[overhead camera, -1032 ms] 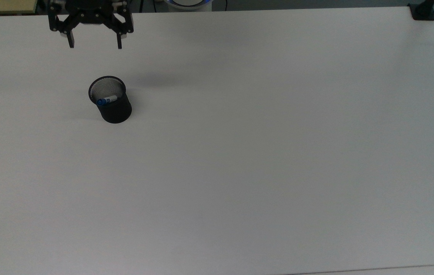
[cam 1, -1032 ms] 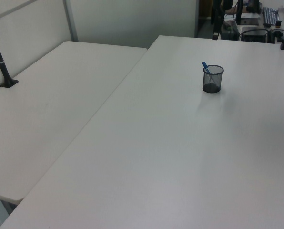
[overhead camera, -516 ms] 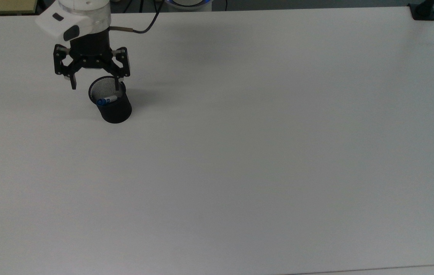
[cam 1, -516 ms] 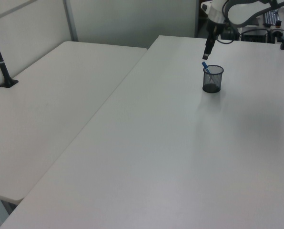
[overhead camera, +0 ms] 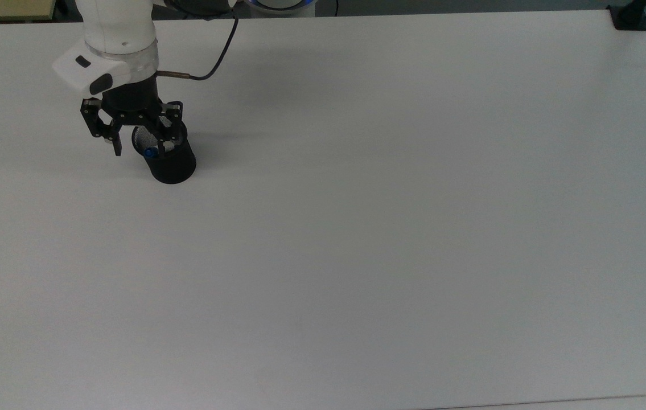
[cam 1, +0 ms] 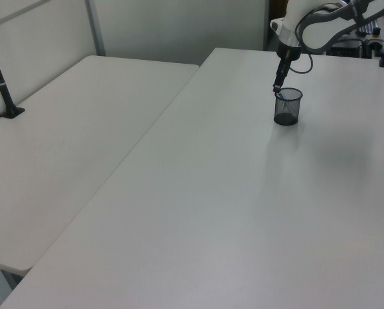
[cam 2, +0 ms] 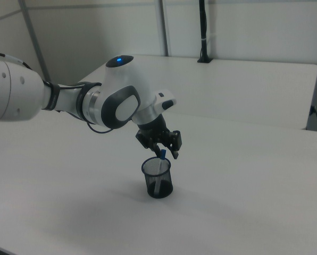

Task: Remove the marker
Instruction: 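Close the gripper on the blue-capped marker inside the cup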

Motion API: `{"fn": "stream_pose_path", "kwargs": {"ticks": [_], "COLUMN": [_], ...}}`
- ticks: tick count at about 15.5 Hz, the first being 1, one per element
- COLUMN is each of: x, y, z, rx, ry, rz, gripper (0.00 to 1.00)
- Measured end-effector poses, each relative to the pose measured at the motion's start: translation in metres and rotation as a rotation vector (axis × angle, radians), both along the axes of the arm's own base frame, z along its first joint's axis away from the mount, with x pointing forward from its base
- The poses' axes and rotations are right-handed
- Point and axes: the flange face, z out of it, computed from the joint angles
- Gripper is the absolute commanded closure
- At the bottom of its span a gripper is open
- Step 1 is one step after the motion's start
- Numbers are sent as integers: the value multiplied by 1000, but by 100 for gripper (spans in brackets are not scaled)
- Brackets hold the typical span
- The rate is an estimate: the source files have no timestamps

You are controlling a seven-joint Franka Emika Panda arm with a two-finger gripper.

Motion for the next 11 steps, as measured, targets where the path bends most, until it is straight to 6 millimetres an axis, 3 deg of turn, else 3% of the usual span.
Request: {"fn": "stream_pose_path", "kwargs": {"ticks": [2,4,9,11], "x": [0,1,4,4], "y": [0,3,12,12], "z": [0,1,6,21], "rx": [8,16,26,23], "ry": [-5,-12,-28,-55], "rz": [-28,-54,-84,-89], "gripper": [91,100,100,100]}}
